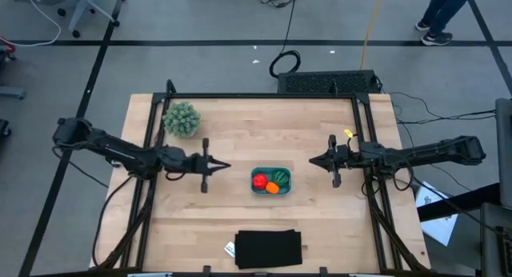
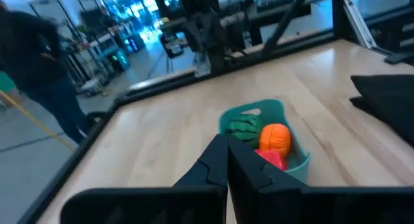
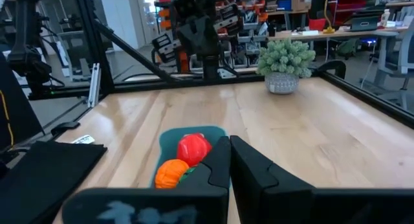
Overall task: Pick and placing Produce into tupperware
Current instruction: Return to Home Position
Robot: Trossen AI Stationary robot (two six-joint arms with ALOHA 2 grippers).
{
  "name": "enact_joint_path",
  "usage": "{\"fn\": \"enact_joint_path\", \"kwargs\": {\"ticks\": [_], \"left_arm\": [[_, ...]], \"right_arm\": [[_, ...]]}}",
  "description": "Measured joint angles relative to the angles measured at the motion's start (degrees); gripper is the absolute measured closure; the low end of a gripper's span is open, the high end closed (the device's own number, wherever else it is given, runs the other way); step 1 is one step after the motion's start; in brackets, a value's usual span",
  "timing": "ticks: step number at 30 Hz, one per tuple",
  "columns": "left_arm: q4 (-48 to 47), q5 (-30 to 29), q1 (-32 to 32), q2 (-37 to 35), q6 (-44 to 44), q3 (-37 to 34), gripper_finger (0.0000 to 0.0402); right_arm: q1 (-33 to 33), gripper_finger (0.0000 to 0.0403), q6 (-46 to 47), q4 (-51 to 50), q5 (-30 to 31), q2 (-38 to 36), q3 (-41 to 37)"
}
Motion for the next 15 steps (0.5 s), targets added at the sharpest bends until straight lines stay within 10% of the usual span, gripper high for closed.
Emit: {"fn": "enact_joint_path", "kwargs": {"ticks": [15], "left_arm": [[4.8, 3.8, 6.5, -15.8, 2.1, -10.2, 0.0401]], "right_arm": [[-1.9, 0.0403, -2.9, 0.9, 0.4, -1.2, 0.0]]}}
